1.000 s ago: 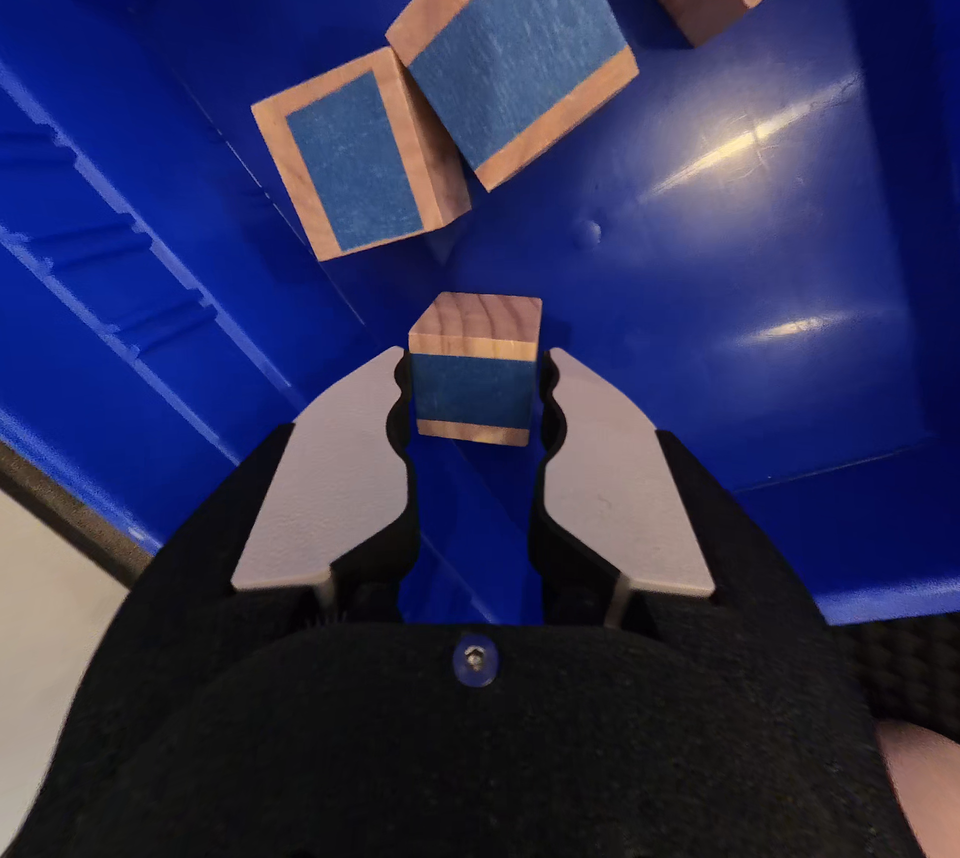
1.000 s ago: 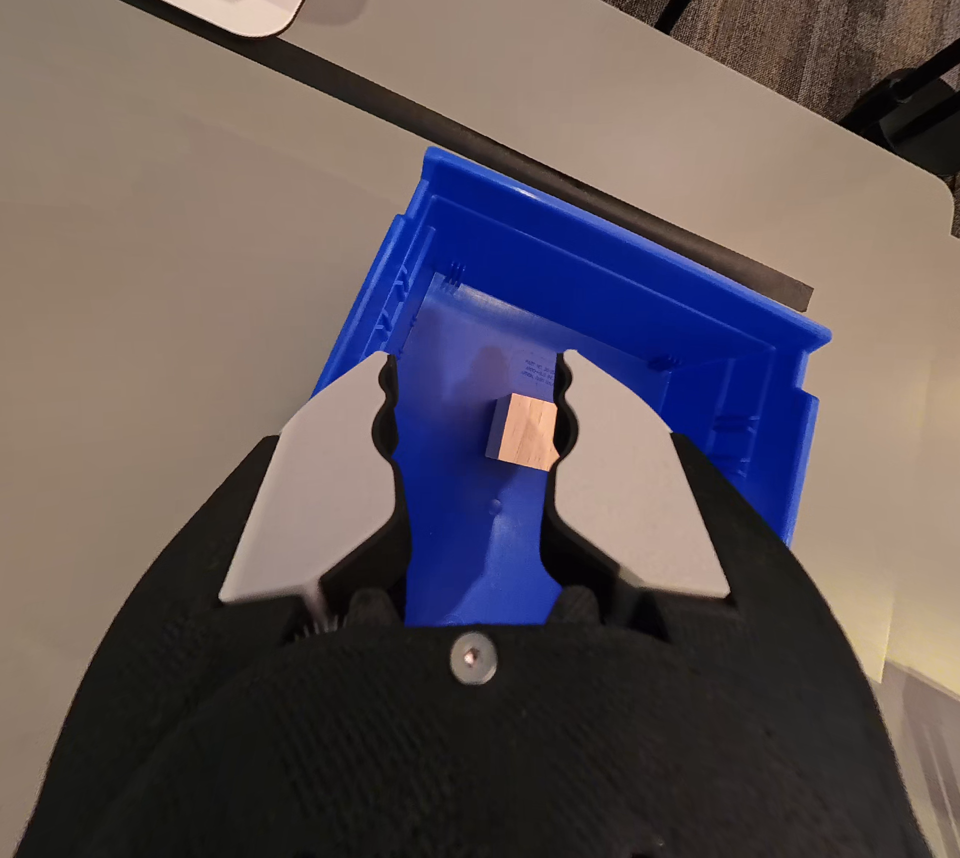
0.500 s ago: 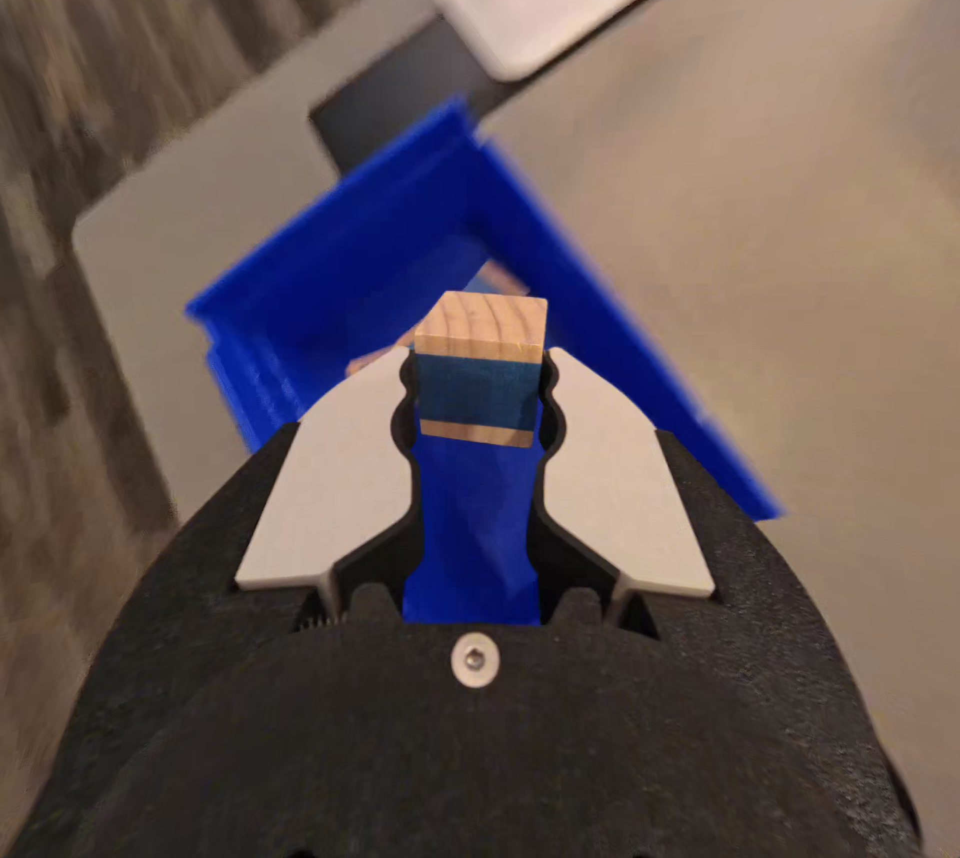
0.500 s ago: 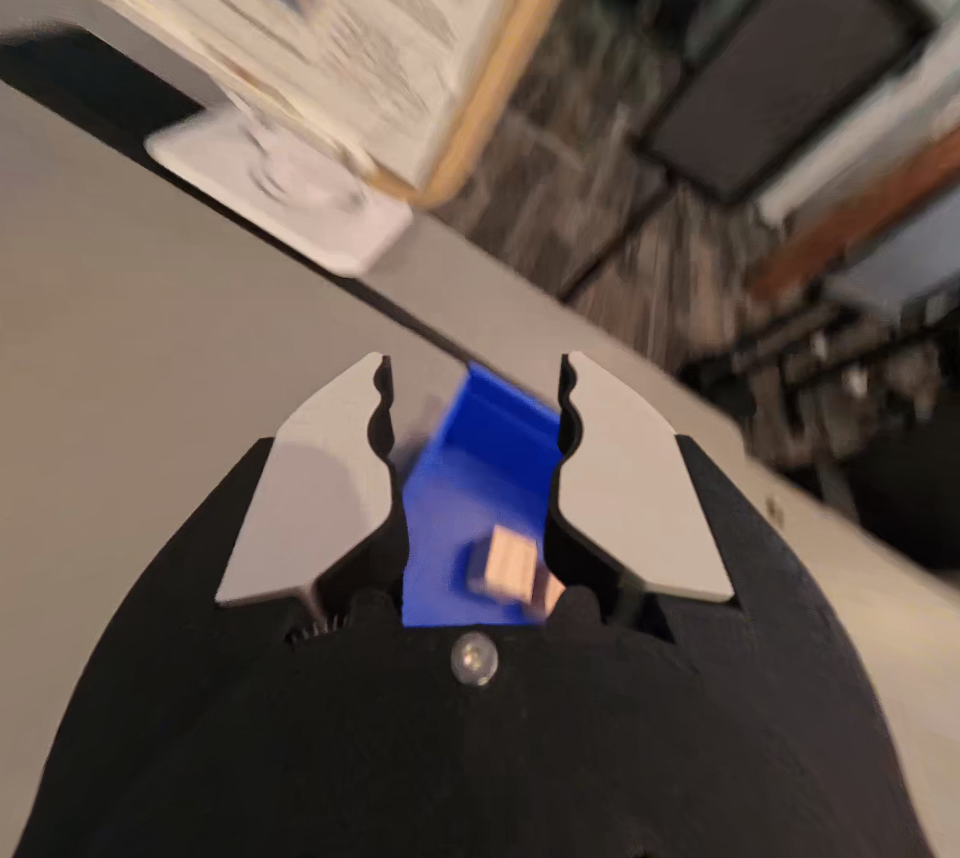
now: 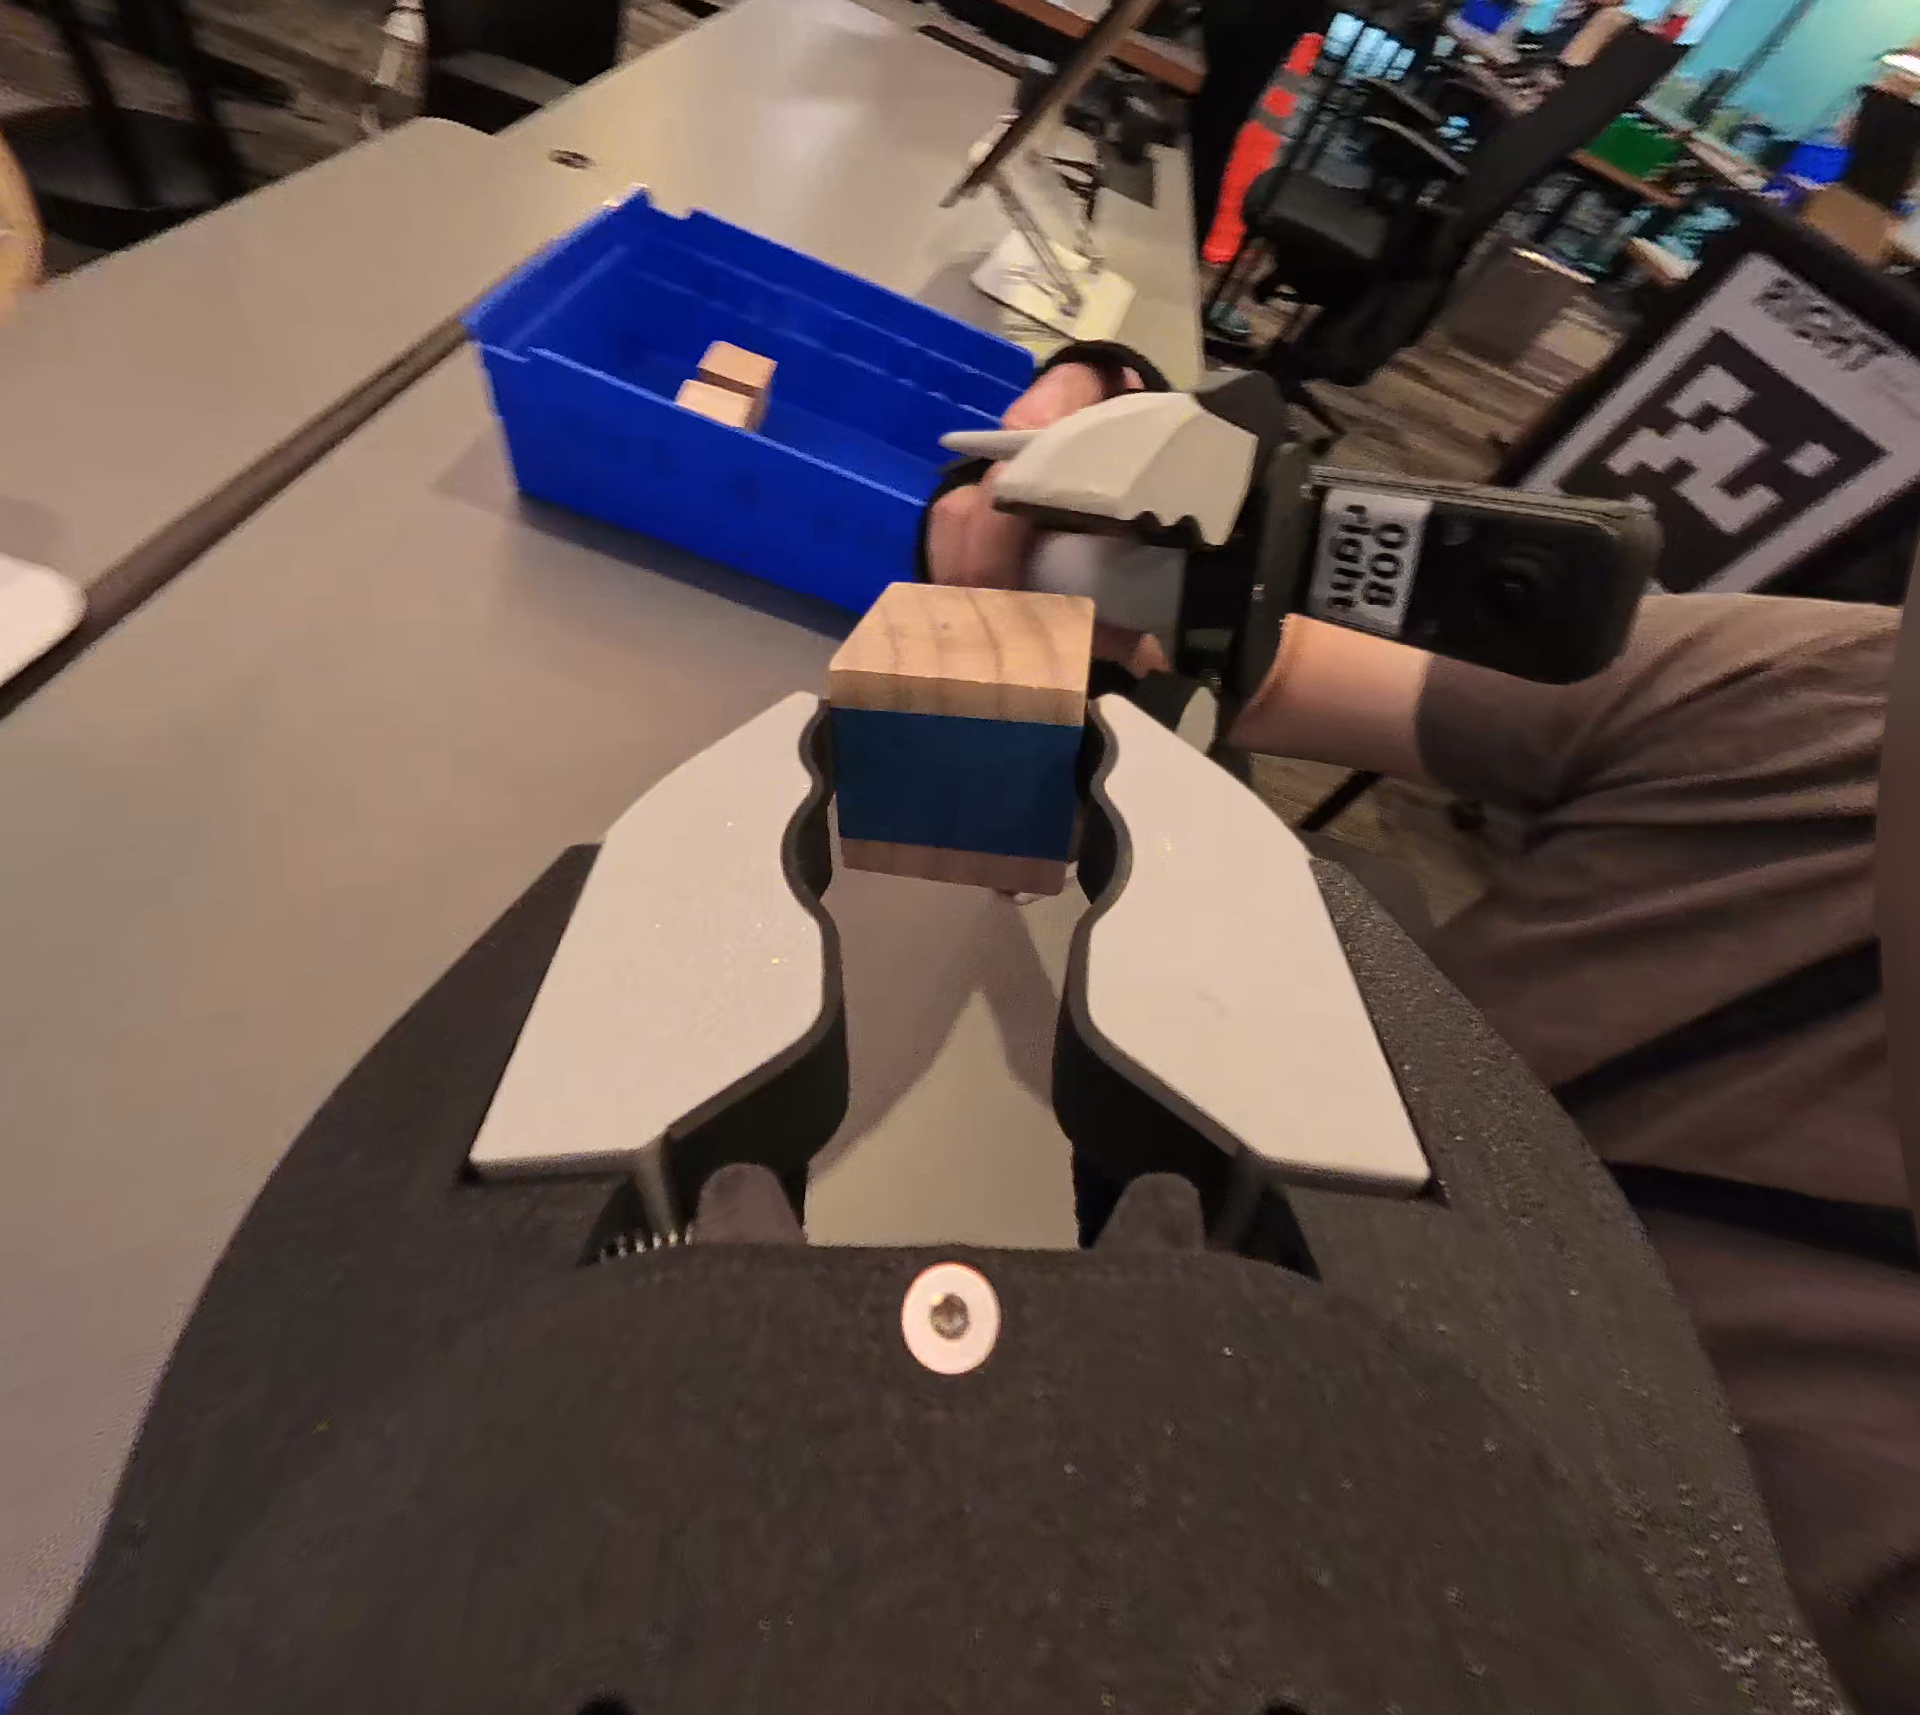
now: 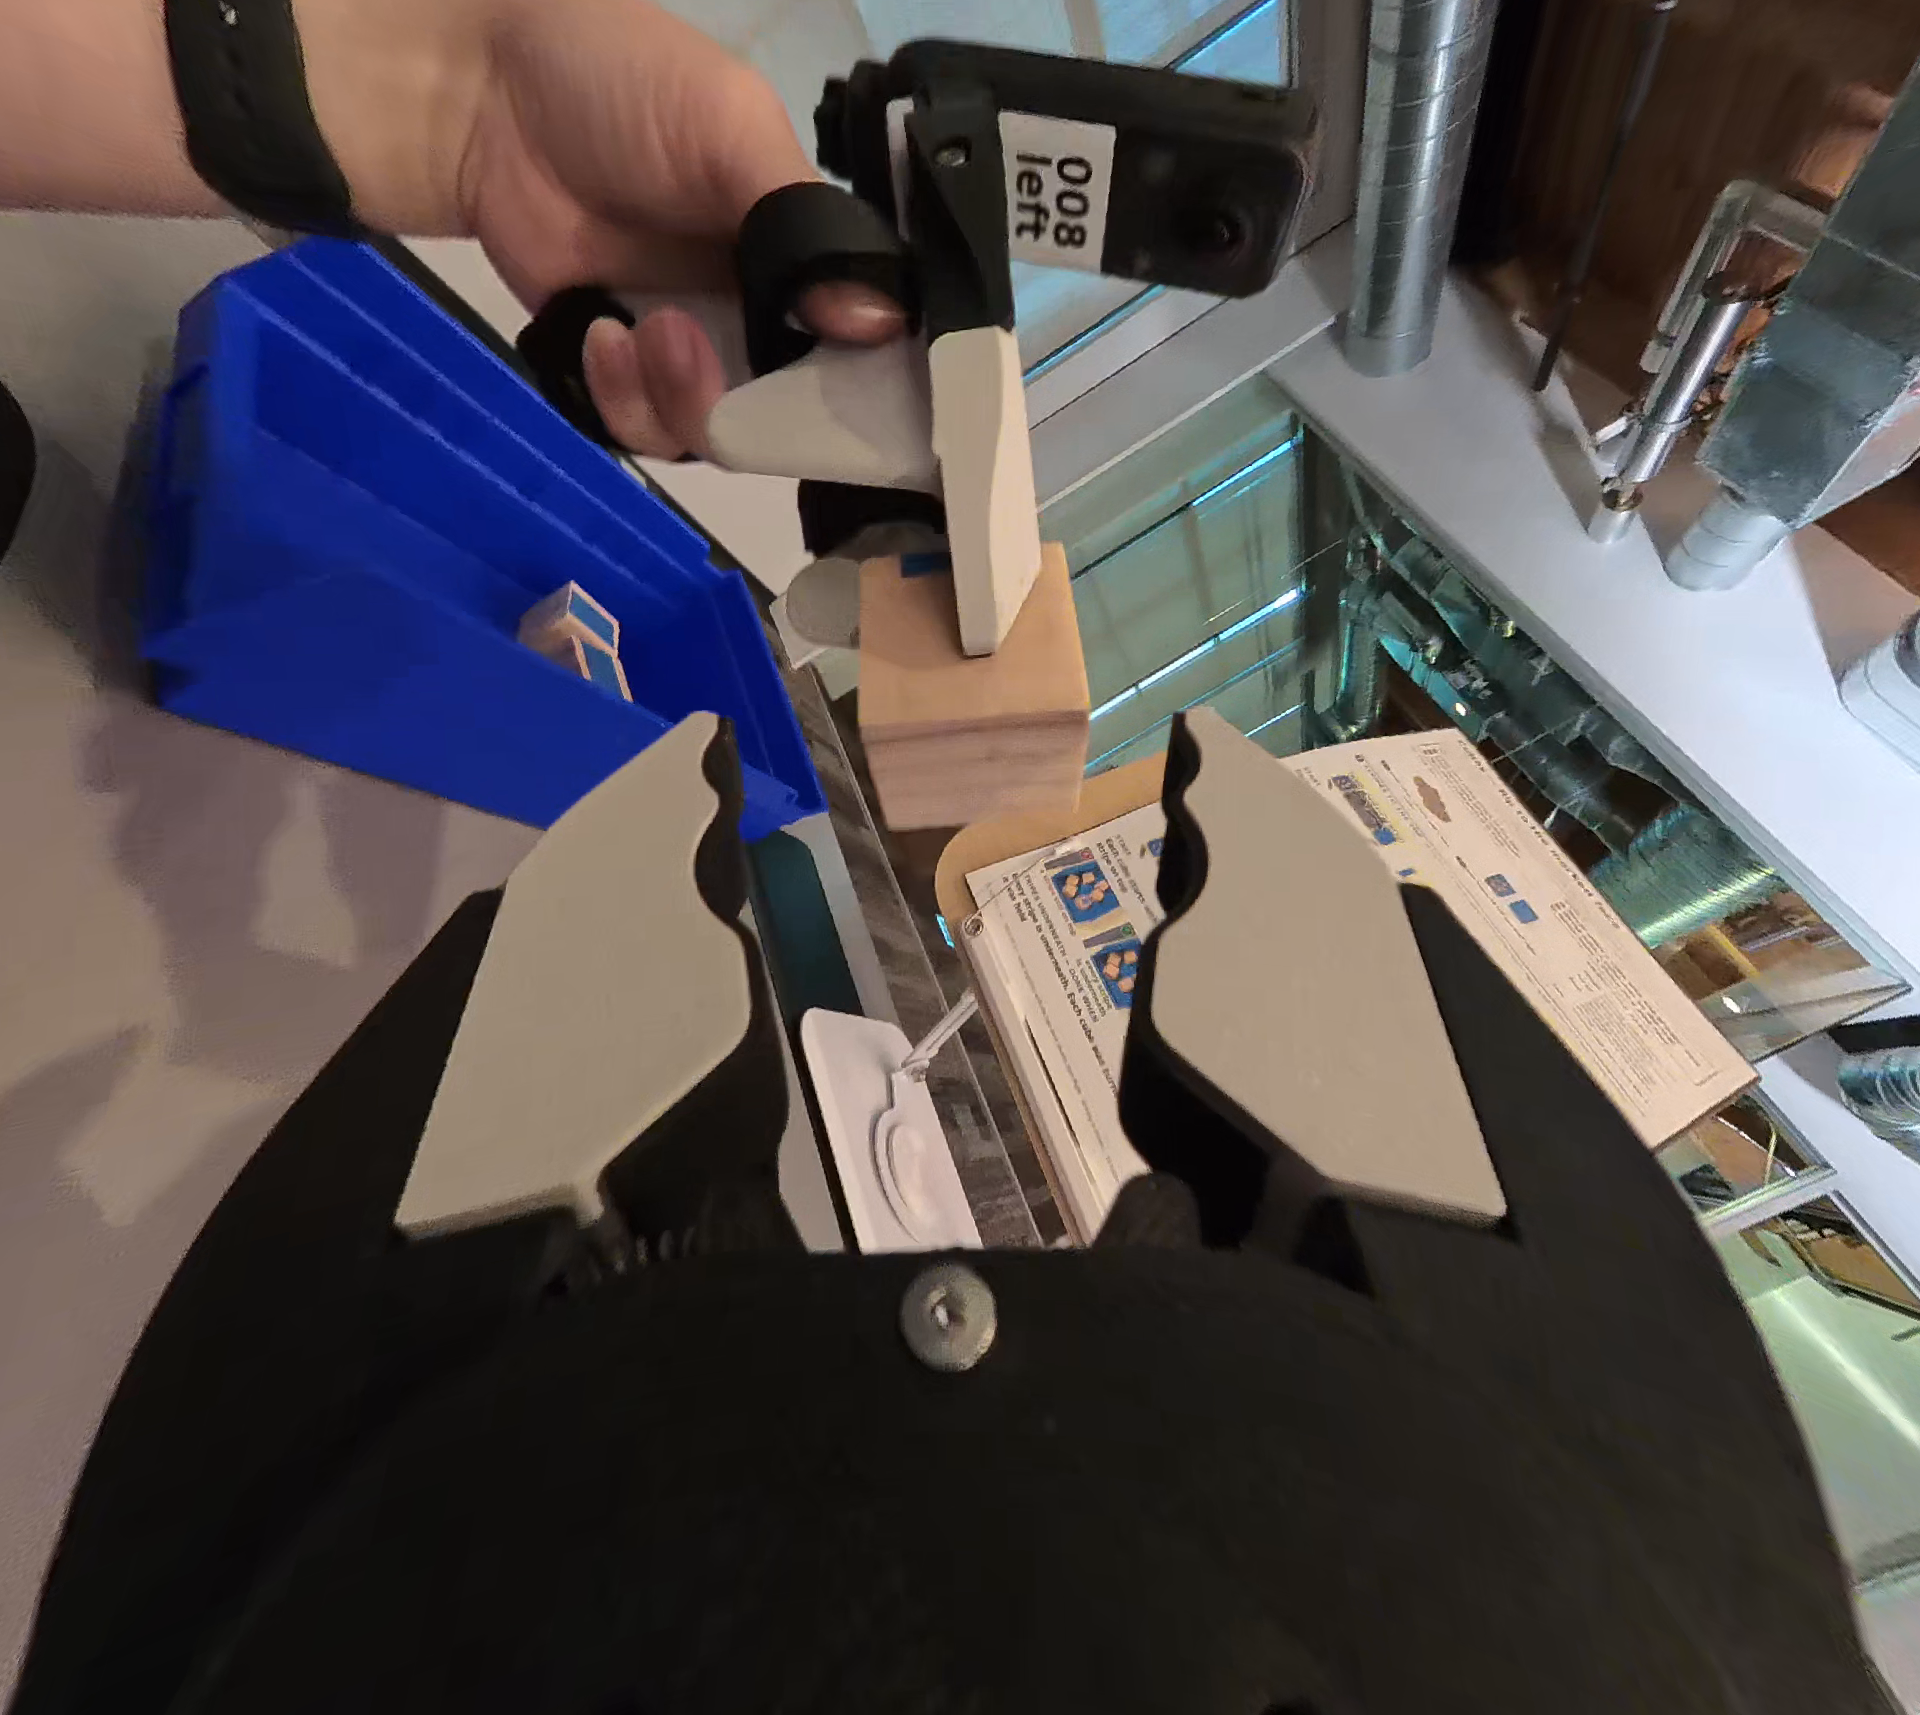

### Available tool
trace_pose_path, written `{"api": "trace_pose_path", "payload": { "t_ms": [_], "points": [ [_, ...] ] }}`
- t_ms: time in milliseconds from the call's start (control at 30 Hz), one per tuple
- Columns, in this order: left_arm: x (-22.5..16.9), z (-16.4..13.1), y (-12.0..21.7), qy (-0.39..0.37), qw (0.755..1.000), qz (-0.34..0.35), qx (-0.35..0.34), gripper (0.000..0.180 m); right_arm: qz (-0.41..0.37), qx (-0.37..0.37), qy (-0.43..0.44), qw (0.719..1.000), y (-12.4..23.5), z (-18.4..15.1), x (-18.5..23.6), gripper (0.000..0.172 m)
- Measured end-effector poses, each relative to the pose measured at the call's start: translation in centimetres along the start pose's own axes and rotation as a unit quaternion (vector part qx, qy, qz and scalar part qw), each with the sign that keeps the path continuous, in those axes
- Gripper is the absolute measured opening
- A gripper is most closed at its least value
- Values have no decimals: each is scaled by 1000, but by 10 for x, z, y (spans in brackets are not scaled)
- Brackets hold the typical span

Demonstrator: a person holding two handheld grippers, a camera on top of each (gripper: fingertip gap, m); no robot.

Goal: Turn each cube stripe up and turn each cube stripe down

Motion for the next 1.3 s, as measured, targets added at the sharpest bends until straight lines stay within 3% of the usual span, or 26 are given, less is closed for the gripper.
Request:
{"api": "trace_pose_path", "payload": {
  "t_ms": [200,300,333,400,467,533,600,667,800,867,1067,1167,1300],
  "points": [
    [-17,-5,-13,-4,998,-58,19,45,-1,-7,37,999,5,3,2,47],
    [-16,-5,-13,-3,999,-49,19,46,13,-2,32,999,5,1,2,46],
    [-15,-4,-12,-9,999,-39,17,47,20,-2,26,999,6,0,1,46],
    [-7,-3,-6,-26,999,19,20,67,29,6,11,999,11,-1,-10,46],
    [1,-1,6,-55,995,82,14,79,8,30,-15,999,27,-7,-42,46],
    [3,5,21,-69,991,112,-5,78,-27,89,-112,989,57,-30,-90,46],
    [2,11,35,-69,989,125,-30,74,-53,166,-270,947,95,-76,-128,46],
    [4,13,45,-70,986,142,-44,71,-75,274,-421,862,137,-140,-137,45],
    [23,8,60,-63,976,205,-26,65,-57,432,-582,687,189,-244,-96,46],
    [35,3,68,-51,970,239,-14,63,-16,477,-615,627,195,-275,-67,46],
    [72,-8,97,-25,932,361,12,60,40,575,-624,528,193,-320,-10,47],
    [79,-12,105,-15,924,381,20,58,41,610,-605,510,193,-327,1,47],
    [83,-16,111,-5,922,387,25,57,38,632,-586,506,191,-331,6,47]
  ]
}}
Point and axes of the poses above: each gripper's, where its closed fingertips meet, y back along the fingers, z out of its top, x = y × z across the jaws, the point moved 4 cm from there along y, back along the fingers, and after that the axes turned 6 degrees about z, right-handed, at the moved point
